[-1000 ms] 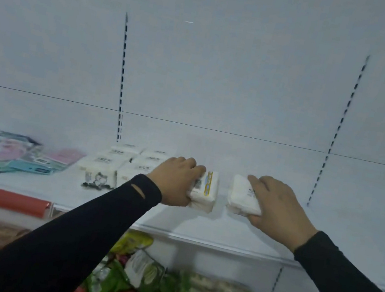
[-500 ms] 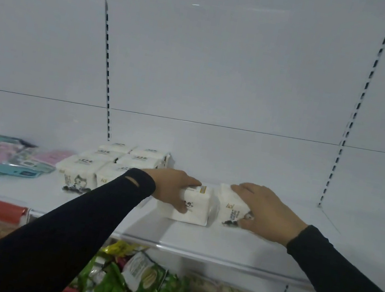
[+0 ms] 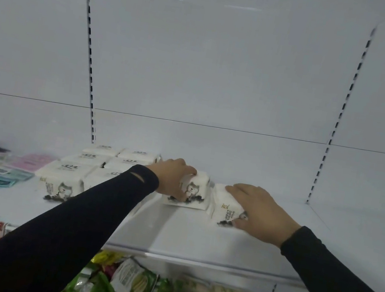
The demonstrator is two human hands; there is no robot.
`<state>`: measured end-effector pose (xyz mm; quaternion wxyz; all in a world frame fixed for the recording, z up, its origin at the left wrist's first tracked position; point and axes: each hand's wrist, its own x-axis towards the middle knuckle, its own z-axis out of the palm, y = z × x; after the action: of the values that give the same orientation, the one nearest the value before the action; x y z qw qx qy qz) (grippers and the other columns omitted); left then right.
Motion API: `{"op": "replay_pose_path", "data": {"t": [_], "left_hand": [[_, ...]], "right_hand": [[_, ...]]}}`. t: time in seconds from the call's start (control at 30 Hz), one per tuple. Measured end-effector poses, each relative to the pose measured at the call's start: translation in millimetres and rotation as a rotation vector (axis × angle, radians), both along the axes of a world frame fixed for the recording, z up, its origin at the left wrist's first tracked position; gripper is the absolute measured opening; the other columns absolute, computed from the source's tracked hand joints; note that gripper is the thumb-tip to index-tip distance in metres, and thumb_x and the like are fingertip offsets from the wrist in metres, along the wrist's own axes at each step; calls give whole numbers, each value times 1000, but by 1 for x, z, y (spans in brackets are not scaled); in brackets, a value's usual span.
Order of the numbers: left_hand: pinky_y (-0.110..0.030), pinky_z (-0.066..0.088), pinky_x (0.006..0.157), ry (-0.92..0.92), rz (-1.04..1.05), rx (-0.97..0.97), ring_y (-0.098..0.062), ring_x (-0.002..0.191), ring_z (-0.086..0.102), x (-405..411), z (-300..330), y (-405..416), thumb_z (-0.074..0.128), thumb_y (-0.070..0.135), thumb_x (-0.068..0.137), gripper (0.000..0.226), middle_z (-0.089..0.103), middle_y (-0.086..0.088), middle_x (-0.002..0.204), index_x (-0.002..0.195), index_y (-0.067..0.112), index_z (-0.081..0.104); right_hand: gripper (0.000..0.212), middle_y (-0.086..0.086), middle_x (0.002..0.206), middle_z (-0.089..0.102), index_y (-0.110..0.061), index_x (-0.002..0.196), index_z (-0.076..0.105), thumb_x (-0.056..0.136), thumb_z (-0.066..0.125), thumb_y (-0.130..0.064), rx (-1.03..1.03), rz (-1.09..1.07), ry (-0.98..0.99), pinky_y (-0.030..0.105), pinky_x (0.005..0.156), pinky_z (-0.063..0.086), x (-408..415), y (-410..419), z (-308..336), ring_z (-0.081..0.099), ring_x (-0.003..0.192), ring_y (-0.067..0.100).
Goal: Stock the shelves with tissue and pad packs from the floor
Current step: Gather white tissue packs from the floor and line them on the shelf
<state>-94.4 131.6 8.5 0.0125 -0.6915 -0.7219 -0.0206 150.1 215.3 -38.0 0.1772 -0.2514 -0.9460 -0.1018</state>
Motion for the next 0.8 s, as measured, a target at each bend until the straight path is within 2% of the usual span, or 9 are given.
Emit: {"op": "replay_pose_path", "data": {"t": [0.13, 0.23, 0.37, 0.5, 0.57, 0.67, 0.8], "left_hand": [[-40, 43, 92, 136, -27, 62, -28, 115, 45, -6, -11, 6, 67, 25, 81, 70, 43, -7, 127, 142, 30, 33], [-41, 44, 91, 176, -88, 101, -27, 110, 45, -17, -15, 7, 62, 15, 83, 67, 47, -8, 122, 141, 31, 33], [-44, 46, 90, 238, -84, 143, -28, 110, 43, -31, -22, 6, 55, 9, 86, 66, 48, -8, 119, 143, 31, 29], [-41, 44, 93, 295, -78, 167, -28, 112, 43, -38, -27, 11, 53, 11, 87, 66, 50, -7, 121, 144, 30, 26], [-41, 43, 94, 322, -71, 161, -29, 112, 45, -41, -26, 14, 53, 13, 88, 64, 52, -7, 121, 144, 28, 25], [-40, 44, 92, 345, -38, 135, -30, 111, 49, -47, -22, 24, 54, 13, 88, 64, 53, -9, 122, 144, 24, 25], [-36, 41, 88, 368, -4, 130, -29, 109, 50, -53, -19, 40, 53, 10, 87, 65, 53, -9, 121, 144, 23, 26]], "right_hand": [[75, 8, 148, 35, -18, 148, 31, 83, 65, -34, 13, -62, 1, 36, 110, 24, -4, 3, -6, 31, 136, 25], [75, 14, 148, 34, -23, 147, 33, 80, 66, -33, 27, -124, 37, 42, 110, 26, -8, 9, -10, 33, 134, 33], [73, 9, 143, 36, -27, 148, 28, 85, 62, -36, 33, -202, 54, 36, 101, 33, -22, 13, -9, 38, 126, 27], [70, 11, 139, 42, -17, 146, 35, 84, 64, -29, 5, -162, 131, 36, 105, 31, -41, 23, -17, 40, 125, 28], [68, 16, 135, 48, -10, 142, 42, 80, 69, -23, 7, -140, 165, 41, 105, 33, -48, 30, -20, 45, 124, 33], [70, 22, 118, 60, -3, 127, 57, 63, 83, -15, 52, -105, 205, 50, 91, 47, -58, 44, -26, 58, 107, 41], [74, 21, 107, 64, -3, 117, 64, 49, 91, -15, 108, -106, 247, 50, 79, 54, -67, 58, -29, 65, 94, 40]]}}
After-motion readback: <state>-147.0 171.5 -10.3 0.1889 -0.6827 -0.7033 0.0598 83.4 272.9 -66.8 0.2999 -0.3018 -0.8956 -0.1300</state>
